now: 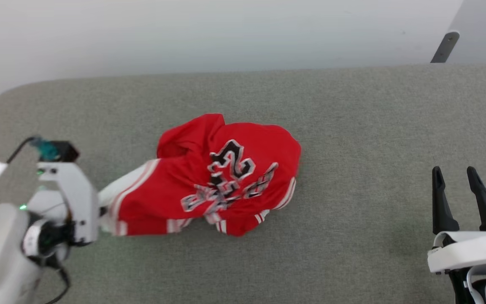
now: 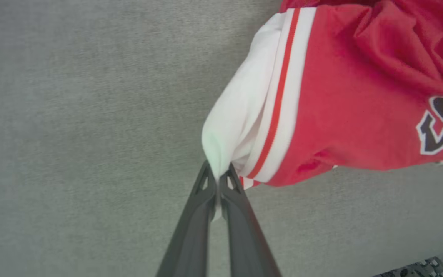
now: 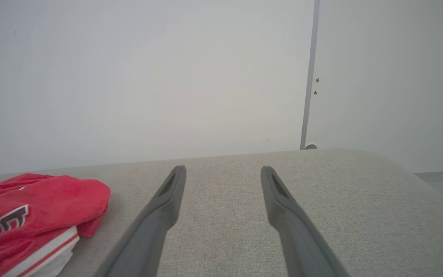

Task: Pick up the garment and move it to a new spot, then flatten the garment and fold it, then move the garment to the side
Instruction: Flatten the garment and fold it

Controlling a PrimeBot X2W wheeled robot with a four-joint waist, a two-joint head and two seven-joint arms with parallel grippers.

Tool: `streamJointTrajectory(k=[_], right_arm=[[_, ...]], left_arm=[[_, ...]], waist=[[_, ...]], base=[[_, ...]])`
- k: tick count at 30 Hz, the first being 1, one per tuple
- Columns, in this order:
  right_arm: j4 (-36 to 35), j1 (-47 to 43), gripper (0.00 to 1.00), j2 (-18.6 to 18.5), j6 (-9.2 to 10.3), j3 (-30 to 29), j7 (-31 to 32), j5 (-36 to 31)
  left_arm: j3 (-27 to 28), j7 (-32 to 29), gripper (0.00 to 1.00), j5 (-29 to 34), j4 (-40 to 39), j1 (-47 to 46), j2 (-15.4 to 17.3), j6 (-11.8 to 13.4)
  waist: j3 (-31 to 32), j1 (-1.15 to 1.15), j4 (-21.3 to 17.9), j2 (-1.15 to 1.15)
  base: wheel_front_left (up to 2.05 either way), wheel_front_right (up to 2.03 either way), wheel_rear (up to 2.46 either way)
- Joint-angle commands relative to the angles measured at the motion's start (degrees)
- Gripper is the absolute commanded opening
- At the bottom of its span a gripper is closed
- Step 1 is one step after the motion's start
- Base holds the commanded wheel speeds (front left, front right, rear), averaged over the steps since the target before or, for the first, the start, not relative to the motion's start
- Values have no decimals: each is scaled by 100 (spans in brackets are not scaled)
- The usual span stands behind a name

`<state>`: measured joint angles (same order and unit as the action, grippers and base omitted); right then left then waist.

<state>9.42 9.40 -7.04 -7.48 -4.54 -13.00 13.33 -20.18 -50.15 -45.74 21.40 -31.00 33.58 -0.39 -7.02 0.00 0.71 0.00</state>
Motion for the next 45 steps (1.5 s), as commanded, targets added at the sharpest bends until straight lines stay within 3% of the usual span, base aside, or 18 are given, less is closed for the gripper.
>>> streamJointTrajectory(k=[1,10,20,21,22,23,24,26,36,45], right_arm=[[-29,-93,100,-11,-2,12,27,-27],[-113,-157,100,-51,-2,49,116,12],[-174,-119,100,-59,-2,32,171,3],[-176,-112,100,-60,-2,30,183,1],[-179,-109,100,-67,-2,27,184,-2],[-179,-111,100,-73,-2,23,198,-8],[-179,-111,100,-73,-2,23,198,-8],[-183,-134,100,-76,-2,15,217,-24],[-113,-262,100,-154,-2,230,320,31],[-38,-452,100,-189,-2,408,420,80]], left_arm=[[21,24,0,105,-61,157,170,44],[90,341,0,488,254,582,717,360],[204,970,0,355,997,602,510,216],[223,1033,14,341,1044,560,480,189],[237,1094,39,314,1088,525,438,173],[232,1145,48,304,1128,507,398,144],[232,1145,48,304,1128,507,398,144],[229,1224,100,291,1194,462,358,110],[268,1704,100,327,795,368,290,-4],[524,3299,100,448,-285,834,25,-19]], waist=[[34,0,31,0],[-1,0,-49,0],[-141,0,-107,0],[-145,0,-100,0],[-144,0,-89,0],[-135,0,-73,0],[-135,0,-73,0],[-95,0,-29,0],[263,0,376,0],[657,0,902,0]], base=[[0,0,0],[0,0,0],[0,0,0],[0,0,0],[0,0,0],[0,0,0],[0,0,0],[0,0,0],[0,0,0],[0,0,0]])
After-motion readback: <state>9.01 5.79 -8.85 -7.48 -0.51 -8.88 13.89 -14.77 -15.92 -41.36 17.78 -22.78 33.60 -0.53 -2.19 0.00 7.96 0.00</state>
